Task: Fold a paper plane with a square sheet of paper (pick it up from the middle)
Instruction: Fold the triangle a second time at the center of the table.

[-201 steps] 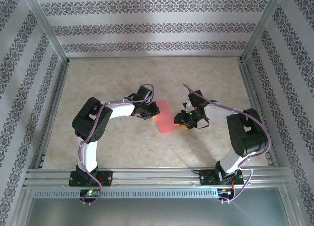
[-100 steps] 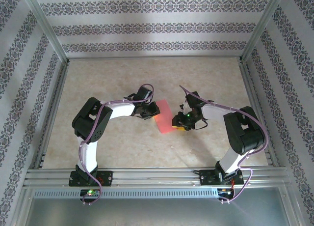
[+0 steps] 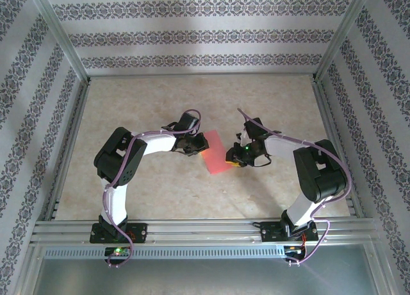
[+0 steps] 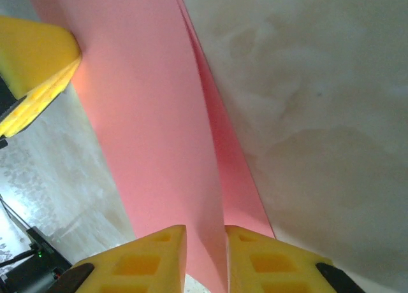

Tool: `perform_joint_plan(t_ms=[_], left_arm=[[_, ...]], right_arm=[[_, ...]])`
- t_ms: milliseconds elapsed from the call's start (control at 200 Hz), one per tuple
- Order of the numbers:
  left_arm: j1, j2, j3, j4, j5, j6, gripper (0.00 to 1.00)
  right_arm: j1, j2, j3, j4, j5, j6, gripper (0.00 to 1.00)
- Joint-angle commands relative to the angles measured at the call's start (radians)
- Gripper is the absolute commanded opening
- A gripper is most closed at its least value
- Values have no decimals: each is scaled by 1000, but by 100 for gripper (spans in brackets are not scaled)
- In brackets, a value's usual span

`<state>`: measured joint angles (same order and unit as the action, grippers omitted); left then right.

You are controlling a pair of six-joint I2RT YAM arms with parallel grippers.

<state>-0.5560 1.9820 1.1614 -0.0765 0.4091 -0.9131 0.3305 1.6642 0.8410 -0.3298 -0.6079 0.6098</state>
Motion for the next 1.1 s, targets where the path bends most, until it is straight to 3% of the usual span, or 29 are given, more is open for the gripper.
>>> perform_joint_plan(t_ms=[0,345,550,755,954,1094], left_arm=[[2,35,-3,-108,-33,41,14],[4,35,16,-118,-26,71,14],[5,34,23,-117,-22,75,13],[10,2,35,-111,-10,102,14],[10,-56,-1,-4,45,91,17],[10,-40,-24,-31,10,83,16]], right_arm=[[-15,-31,-16,12,9,24,21],[-22,2,-4,15,-47,36,12],[-16,24,3,-13,-55,31,12],[-8,17,8,-26,-37,46,0],[50,-48,-30,-12,30,174,0],[94,-74,-54,38,77,301,0]])
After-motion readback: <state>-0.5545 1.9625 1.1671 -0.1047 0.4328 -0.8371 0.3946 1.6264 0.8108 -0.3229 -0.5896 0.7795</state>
